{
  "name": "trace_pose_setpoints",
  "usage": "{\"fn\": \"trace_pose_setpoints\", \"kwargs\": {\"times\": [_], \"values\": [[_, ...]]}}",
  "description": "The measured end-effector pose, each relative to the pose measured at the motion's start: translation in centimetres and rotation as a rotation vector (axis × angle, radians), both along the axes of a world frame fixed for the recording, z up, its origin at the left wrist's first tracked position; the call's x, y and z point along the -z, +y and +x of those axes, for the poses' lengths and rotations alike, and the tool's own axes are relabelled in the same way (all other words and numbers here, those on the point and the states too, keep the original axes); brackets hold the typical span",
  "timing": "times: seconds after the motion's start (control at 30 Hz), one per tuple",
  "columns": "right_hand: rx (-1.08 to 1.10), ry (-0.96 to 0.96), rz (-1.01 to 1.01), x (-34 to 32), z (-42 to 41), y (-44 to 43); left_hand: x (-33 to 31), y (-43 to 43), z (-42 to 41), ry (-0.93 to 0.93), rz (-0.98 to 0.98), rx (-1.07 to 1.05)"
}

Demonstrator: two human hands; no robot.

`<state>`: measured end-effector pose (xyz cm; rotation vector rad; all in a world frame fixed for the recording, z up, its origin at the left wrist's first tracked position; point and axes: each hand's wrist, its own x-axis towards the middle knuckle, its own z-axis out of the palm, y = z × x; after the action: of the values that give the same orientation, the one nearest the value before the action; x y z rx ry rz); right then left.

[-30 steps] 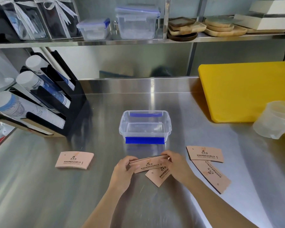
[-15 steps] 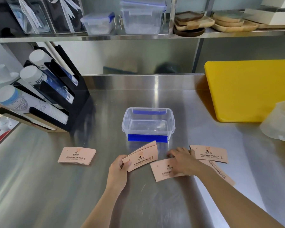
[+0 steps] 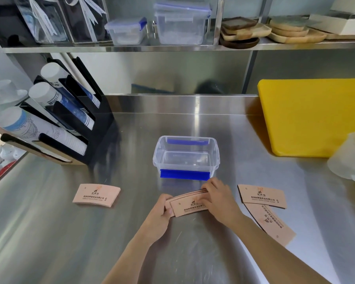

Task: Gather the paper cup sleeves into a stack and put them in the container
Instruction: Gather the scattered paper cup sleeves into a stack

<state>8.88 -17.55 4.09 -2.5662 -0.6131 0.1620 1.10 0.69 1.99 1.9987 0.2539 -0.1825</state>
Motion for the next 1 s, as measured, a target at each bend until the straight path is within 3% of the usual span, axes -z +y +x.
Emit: {"fn": "trace_pose_setpoints", "kwargs": {"times": [0.17, 0.3, 0.4, 0.53, 0.8, 1.0], "values": [[0.018, -0.068, -0.124, 0.2, -0.3, 0.3, -0.1, -0.9, -0.1, -0.024, 0.026, -0.025], [0.054, -0.021, 0.046, -0.2, -0.9, -0.6, 0.0, -1.4, 0.2, -0.051, 0.09, -0.074], [0.186, -0.117, 0.108, -0.6, -0.5, -2.7, -0.2, -2.2, 0.6, -0.043, 0.089, -0.063], [0.432, -0.172, 0.021, 0.0, 0.5, -6.5, -0.5, -3.5, 1.3, -0.047, 0.089, -0.02], [0.431, 0.121, -0.256, 0.6, 1.9, -11.3, -0.9, -5.1, 2.9, -0.038, 0.058, 0.008], [0.447, 0.22, -0.421, 0.5, 3.3, -13.0, -0.8, -4.6, 3.5, -0.016, 0.079, 0.02]]}}
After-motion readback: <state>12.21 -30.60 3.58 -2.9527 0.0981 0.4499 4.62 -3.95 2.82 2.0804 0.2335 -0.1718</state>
